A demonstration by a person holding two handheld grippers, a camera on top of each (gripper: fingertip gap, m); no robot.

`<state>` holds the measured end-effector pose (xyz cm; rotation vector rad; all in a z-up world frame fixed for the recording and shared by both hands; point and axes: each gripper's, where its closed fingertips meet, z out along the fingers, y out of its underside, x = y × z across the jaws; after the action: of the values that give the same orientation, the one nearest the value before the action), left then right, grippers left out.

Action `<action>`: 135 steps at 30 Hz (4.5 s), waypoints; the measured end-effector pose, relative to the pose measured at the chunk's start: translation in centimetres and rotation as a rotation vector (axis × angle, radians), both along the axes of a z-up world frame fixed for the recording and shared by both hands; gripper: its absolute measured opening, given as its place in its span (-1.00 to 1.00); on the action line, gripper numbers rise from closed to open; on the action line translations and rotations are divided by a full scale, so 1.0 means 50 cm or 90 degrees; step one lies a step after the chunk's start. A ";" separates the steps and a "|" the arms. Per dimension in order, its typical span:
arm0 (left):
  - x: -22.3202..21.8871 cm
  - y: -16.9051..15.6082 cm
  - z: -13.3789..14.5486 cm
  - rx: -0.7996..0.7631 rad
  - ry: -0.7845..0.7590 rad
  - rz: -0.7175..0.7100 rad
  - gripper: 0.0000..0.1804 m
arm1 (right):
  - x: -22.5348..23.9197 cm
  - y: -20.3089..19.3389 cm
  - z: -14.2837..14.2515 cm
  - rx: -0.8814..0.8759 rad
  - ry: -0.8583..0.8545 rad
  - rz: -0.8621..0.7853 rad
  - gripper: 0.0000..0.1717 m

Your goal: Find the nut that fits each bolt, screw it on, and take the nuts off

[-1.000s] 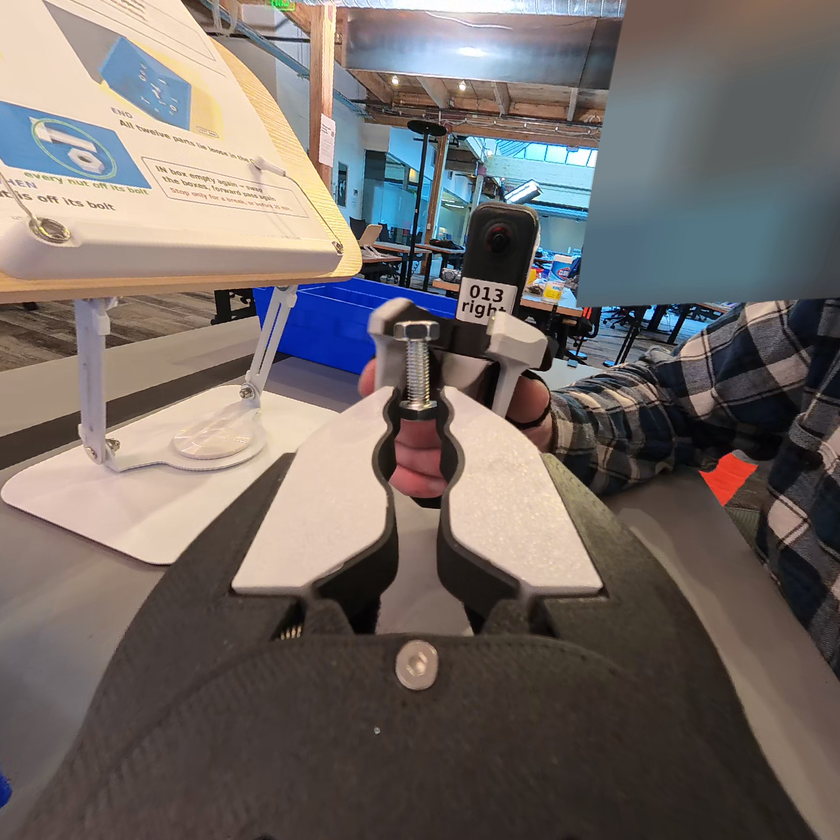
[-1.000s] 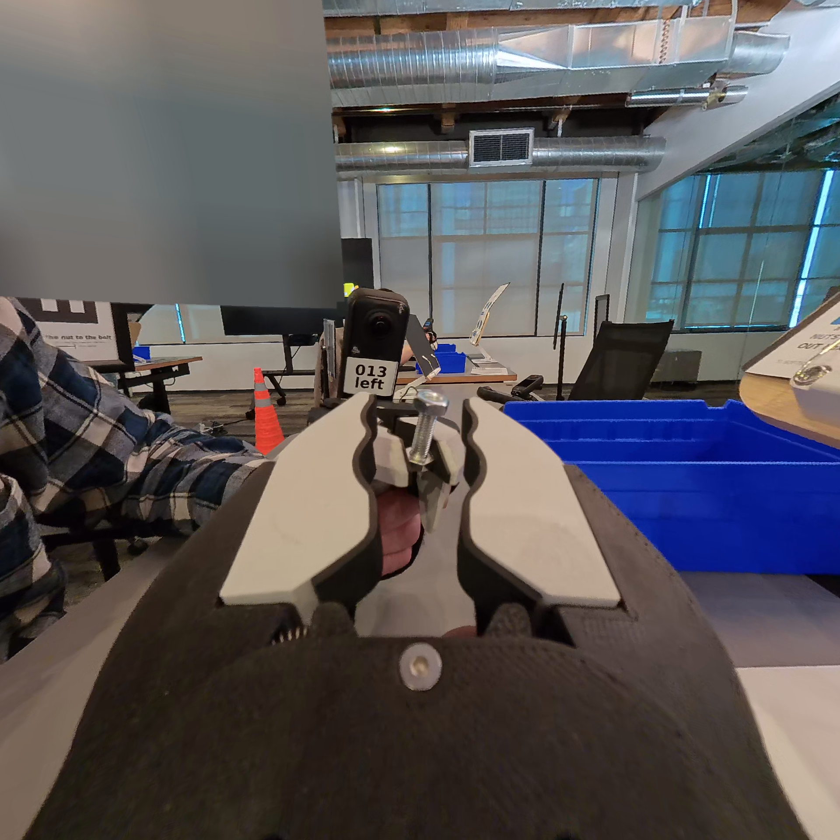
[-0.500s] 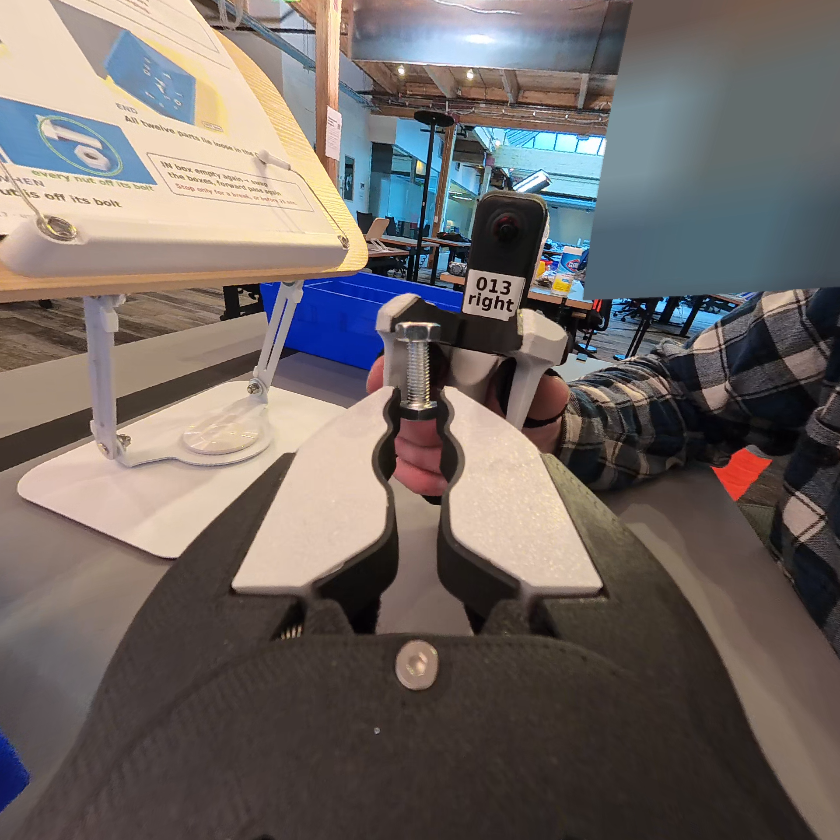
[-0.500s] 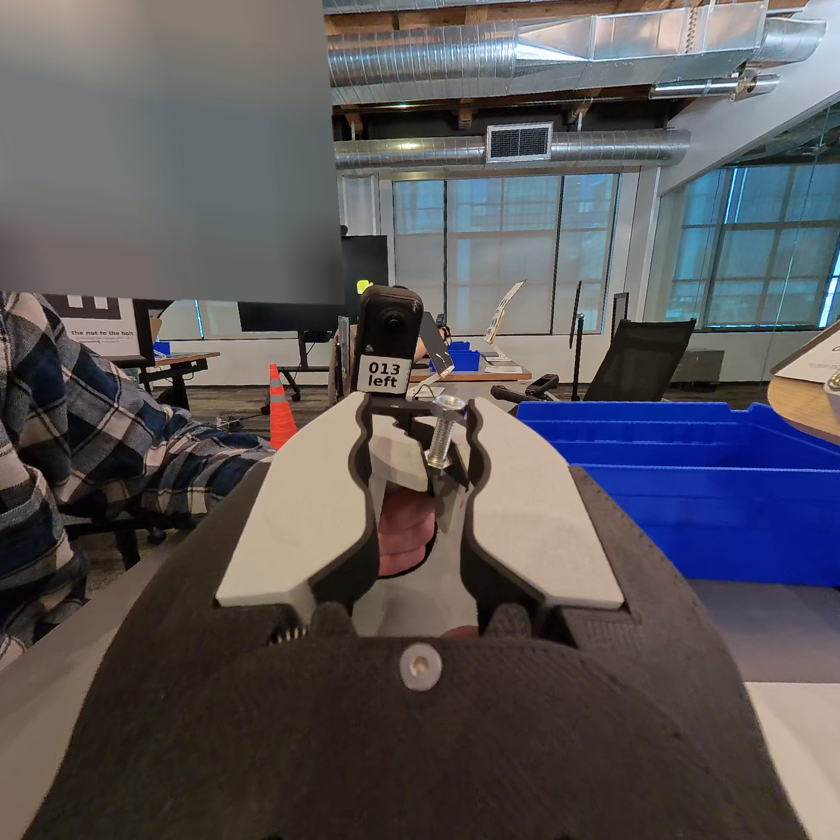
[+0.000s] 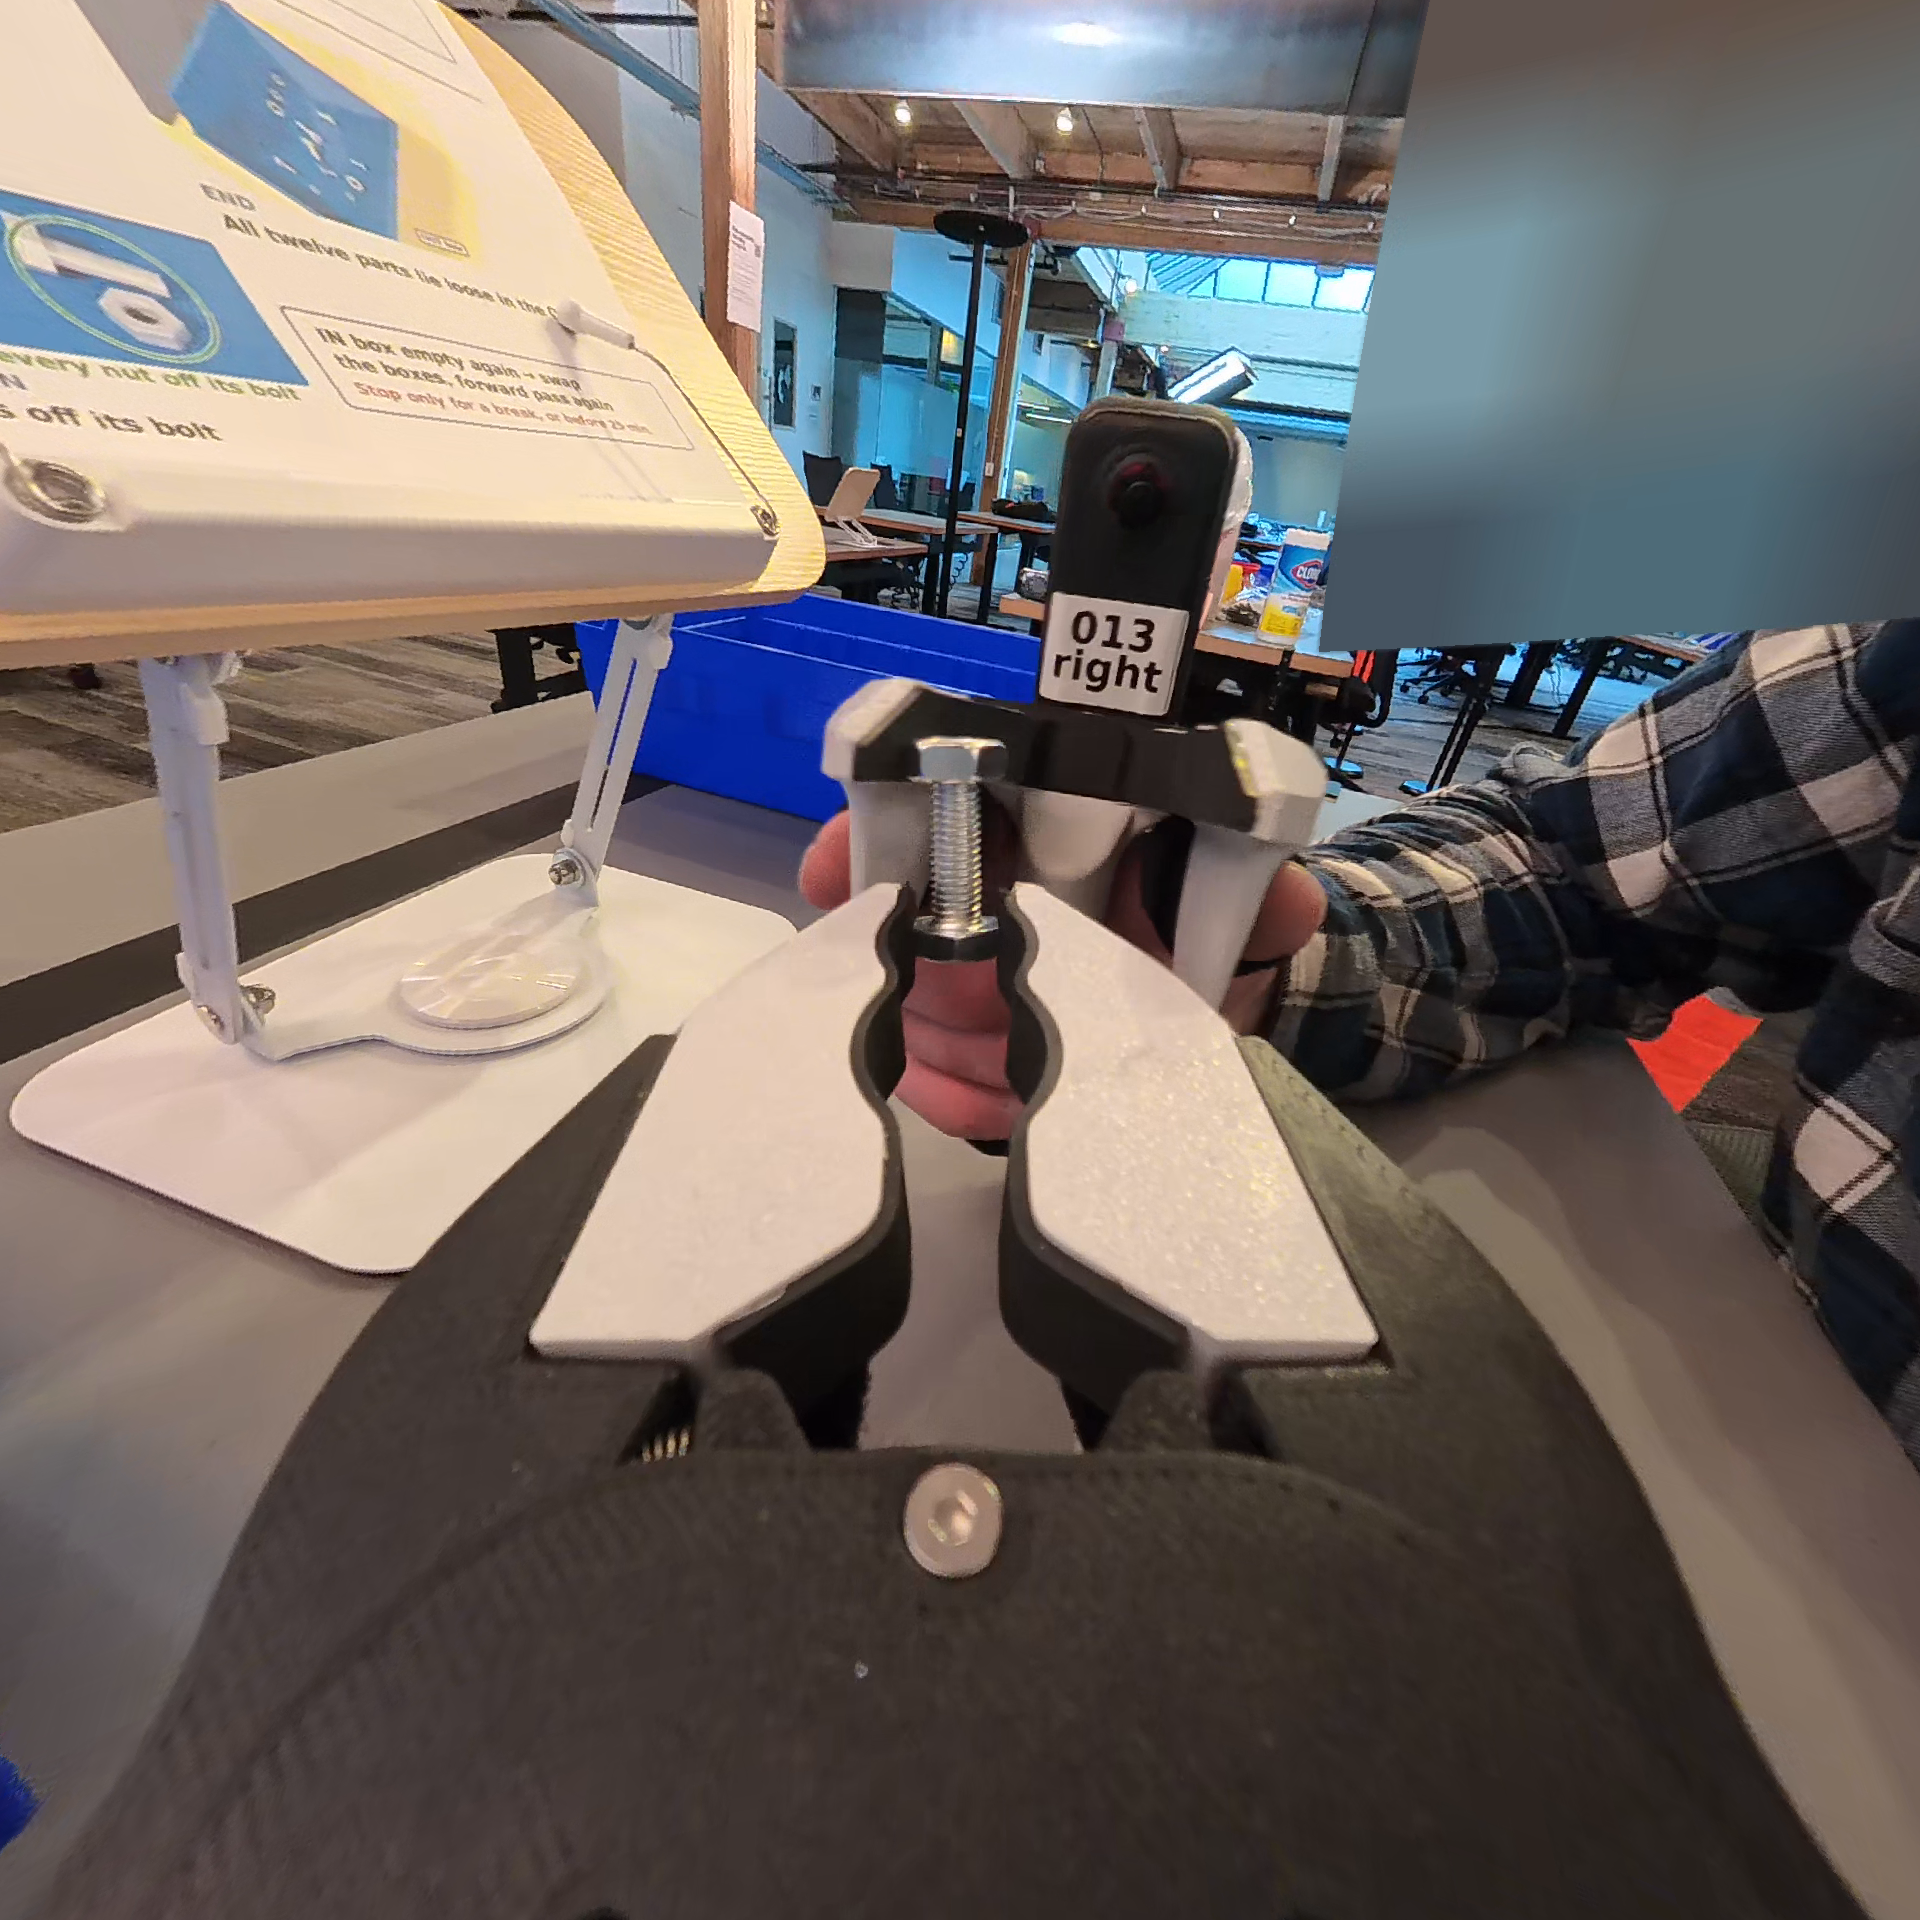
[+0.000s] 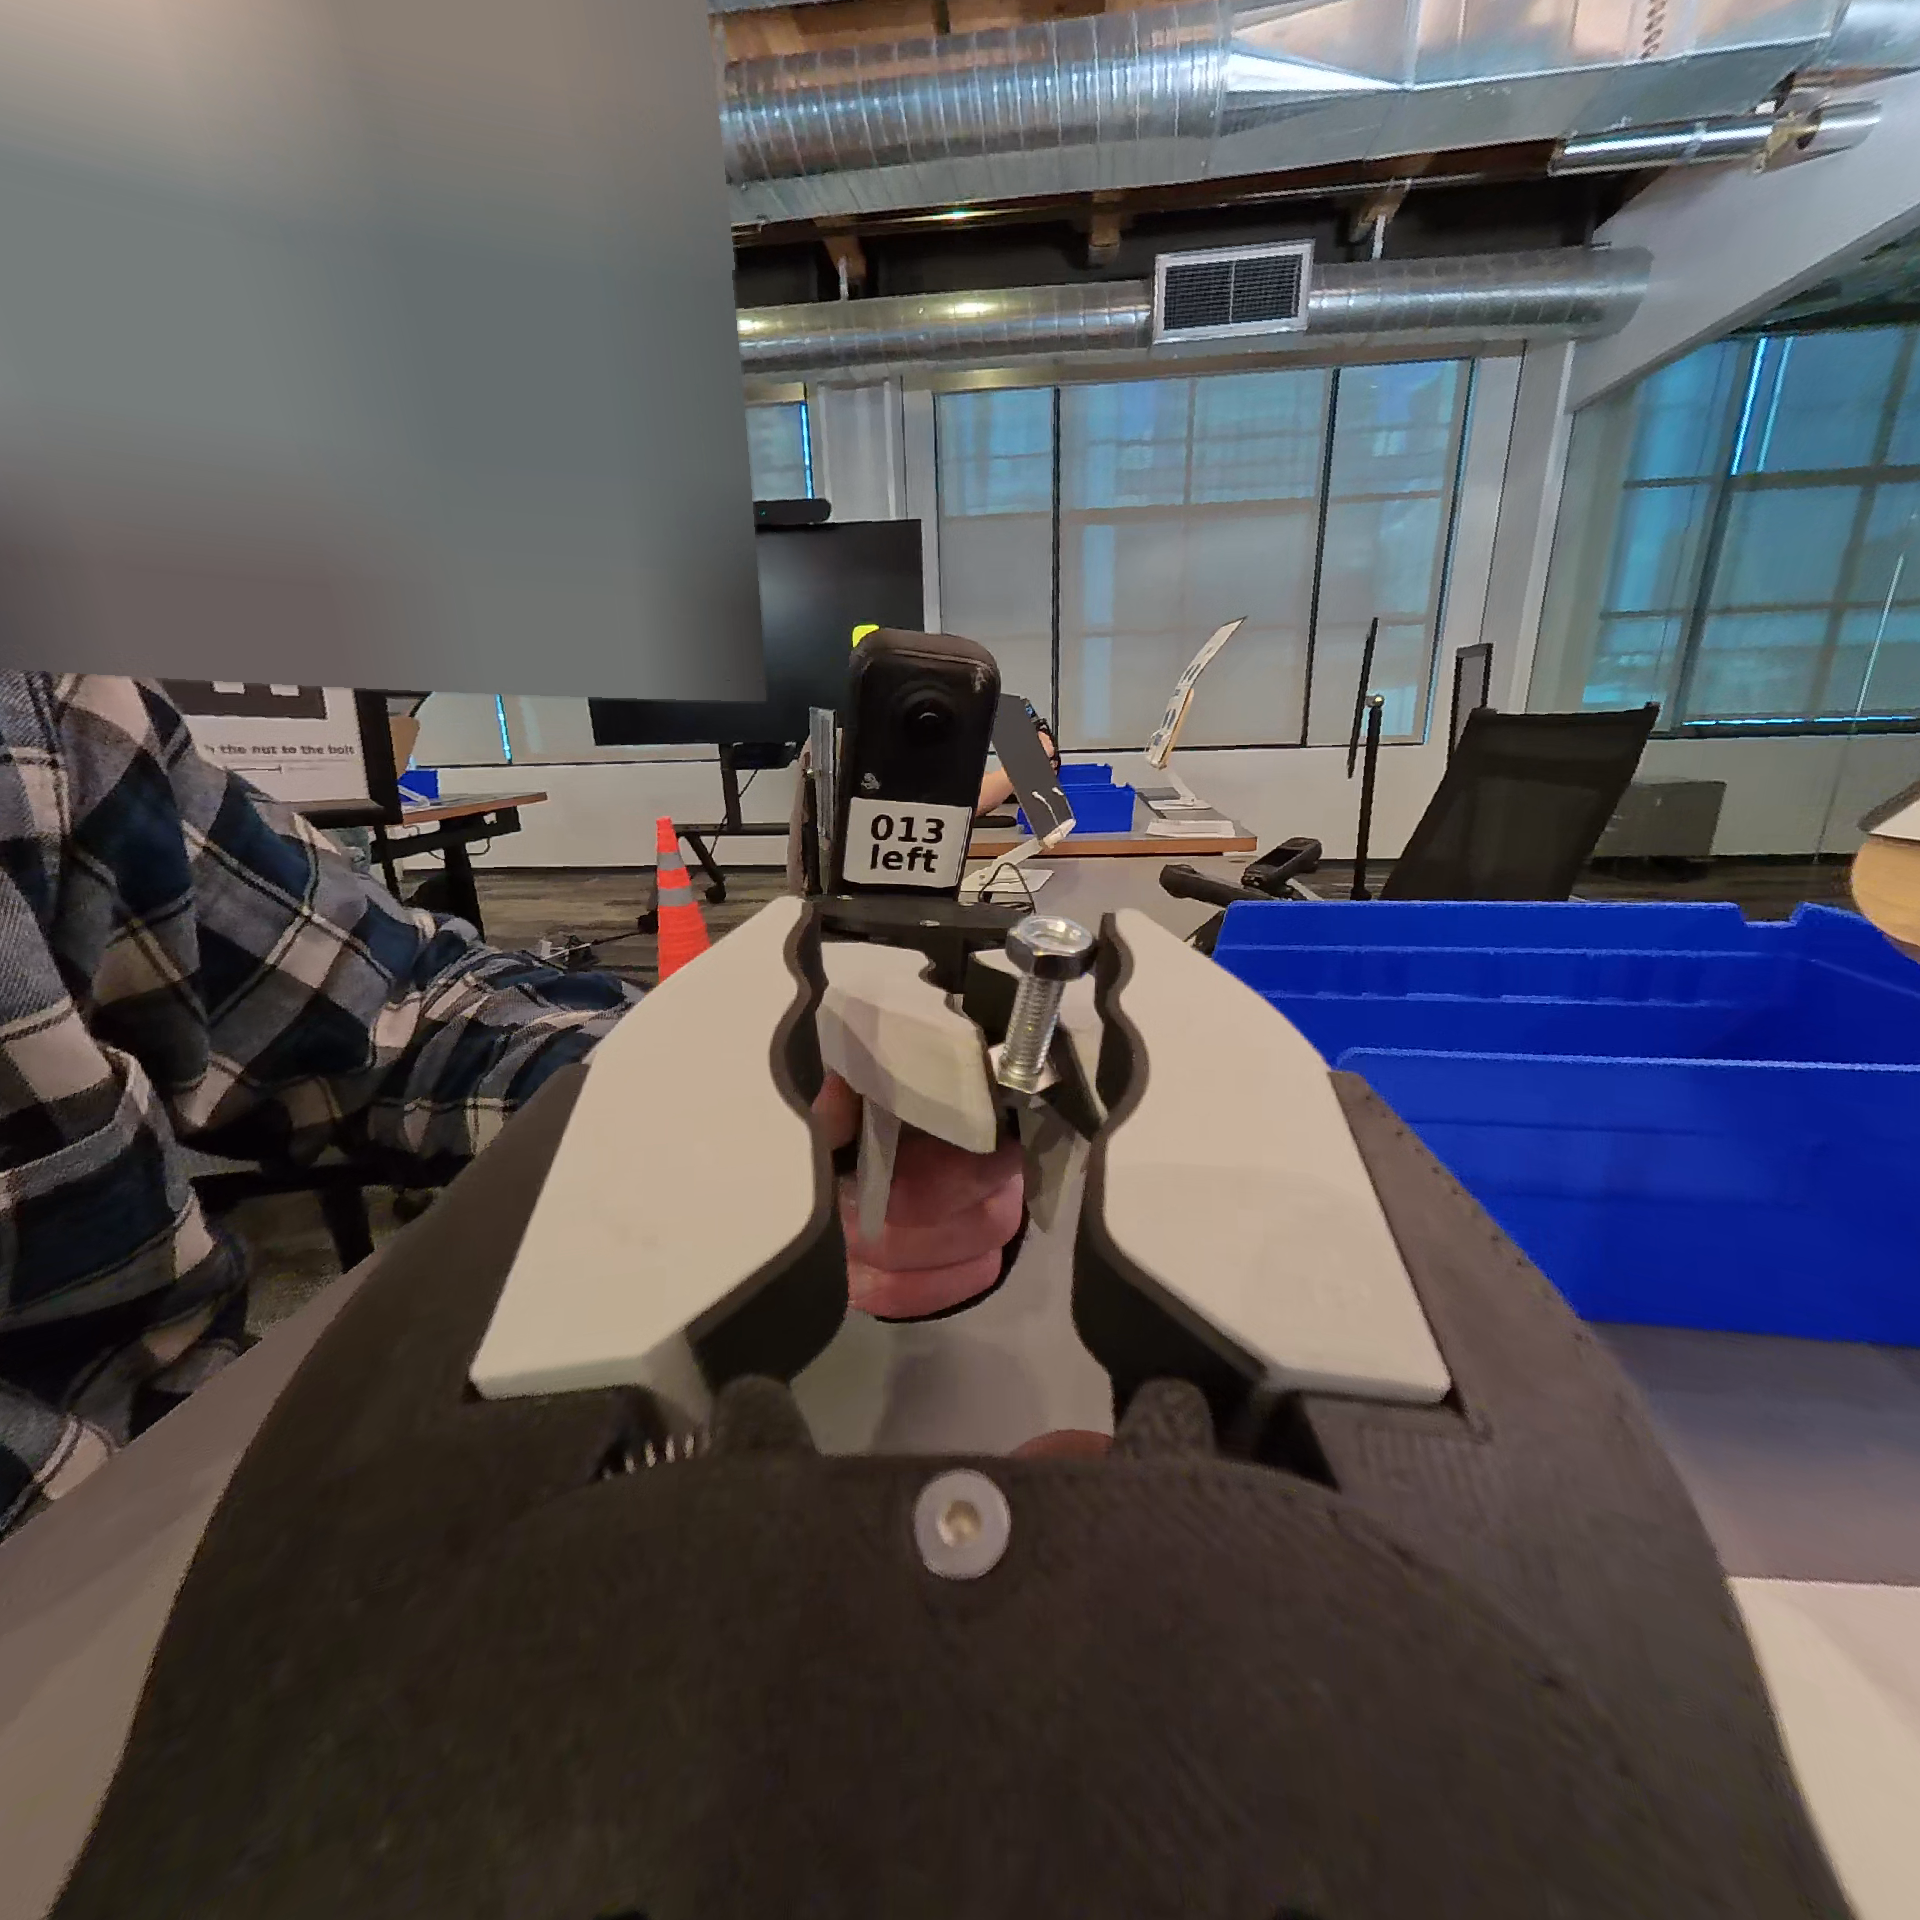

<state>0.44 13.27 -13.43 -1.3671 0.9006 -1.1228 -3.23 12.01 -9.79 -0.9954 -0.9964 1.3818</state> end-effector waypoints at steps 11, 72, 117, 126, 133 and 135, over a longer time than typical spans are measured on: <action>-0.023 0.018 0.007 -0.006 -0.015 0.023 -0.85 | 0.023 0.018 0.008 0.017 0.023 -0.021 -0.56; -0.022 0.030 -0.004 -0.019 -0.001 0.043 -0.84 | 0.024 -0.019 0.009 0.047 0.031 0.081 -0.87; -0.032 0.008 0.019 0.107 0.074 0.055 -1.00 | 0.213 0.029 0.238 0.187 -0.023 -0.190 -0.81; -0.042 0.028 0.010 0.107 0.092 0.091 -1.00 | 0.604 0.256 0.238 0.083 -0.198 -0.530 -0.81; -0.033 0.032 -0.013 0.112 0.127 0.092 -1.00 | 0.747 0.383 -0.030 -0.149 -0.498 -0.593 -0.81; -0.033 0.033 -0.017 0.112 0.132 0.092 -1.00 | 0.765 0.390 -0.106 -0.224 -0.580 -0.584 -0.80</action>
<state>-1.22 14.92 -14.27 -1.3956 1.0074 -0.7837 35.00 31.52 -15.08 -2.1051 -0.7199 0.2844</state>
